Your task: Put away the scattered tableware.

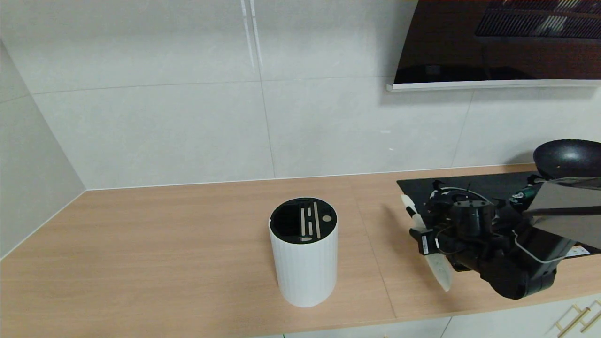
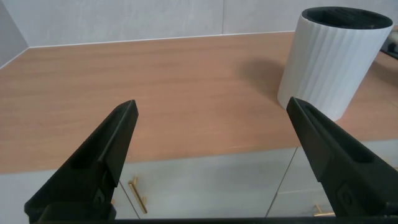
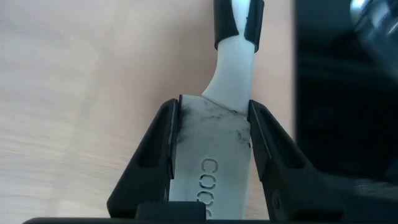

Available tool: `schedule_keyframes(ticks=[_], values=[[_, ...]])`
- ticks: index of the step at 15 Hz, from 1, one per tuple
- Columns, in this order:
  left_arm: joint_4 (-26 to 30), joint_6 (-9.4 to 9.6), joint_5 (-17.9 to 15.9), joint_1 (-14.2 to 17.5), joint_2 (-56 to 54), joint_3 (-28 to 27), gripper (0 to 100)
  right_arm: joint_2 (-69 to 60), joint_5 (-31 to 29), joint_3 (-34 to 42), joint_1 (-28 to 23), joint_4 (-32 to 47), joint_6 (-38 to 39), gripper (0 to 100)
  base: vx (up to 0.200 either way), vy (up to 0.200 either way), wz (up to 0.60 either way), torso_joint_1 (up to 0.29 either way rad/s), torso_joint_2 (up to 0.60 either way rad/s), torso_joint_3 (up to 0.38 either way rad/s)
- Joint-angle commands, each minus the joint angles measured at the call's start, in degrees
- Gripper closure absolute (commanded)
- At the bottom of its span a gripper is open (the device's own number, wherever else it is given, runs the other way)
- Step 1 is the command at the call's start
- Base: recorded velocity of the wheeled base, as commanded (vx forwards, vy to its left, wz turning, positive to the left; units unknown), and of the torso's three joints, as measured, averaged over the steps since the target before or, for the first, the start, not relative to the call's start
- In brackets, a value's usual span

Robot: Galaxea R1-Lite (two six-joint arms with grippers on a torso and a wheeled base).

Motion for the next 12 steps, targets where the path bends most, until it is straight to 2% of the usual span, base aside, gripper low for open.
schedule_keyframes(ticks=[1, 6, 8, 10, 11, 12], values=[[0.0, 0.15, -0.1, 0.0, 0.0, 0.0, 0, -10.4, 2.4, 1.0, 0.3, -0.2, 0.1, 100, 0.000, 0.000, 0.00, 0.000, 0.00, 0.000], [0.0, 0.15, -0.1, 0.0, 0.0, 0.0, 0, -17.0, 3.5, -5.8, 6.1, 1.9, 0.4, 100, 0.000, 0.000, 0.00, 0.000, 0.00, 0.000], [-0.3, 0.15, -0.2, 0.0, 0.0, -0.1, 0, -19.4, 2.8, -5.7, 8.7, 3.1, 0.1, 100, 0.000, 0.000, 0.00, 0.000, 0.00, 0.000], [-2.7, -1.52, -0.8, 0.0, 0.0, -3.3, 0, -20.5, 1.7, -5.1, 10.7, 3.2, 0.0, 100, 0.000, 0.000, 0.00, 0.000, 0.00, 0.000], [-2.4, -6.26, -5.4, -0.2, 0.9, -9.4, 0, -20.9, 1.1, -5.6, 11.1, 3.2, -0.1, 100, 0.000, 0.000, 0.00, 0.000, 0.00, 0.000], [0.2, -6.88, -12.4, -0.9, 5.6, -16.5, 0, -21.4, 1.1, -6.8, 11.5, 3.2, 0.0, 100, 0.000, 0.000, 0.00, 0.000, 0.00, 0.000]])
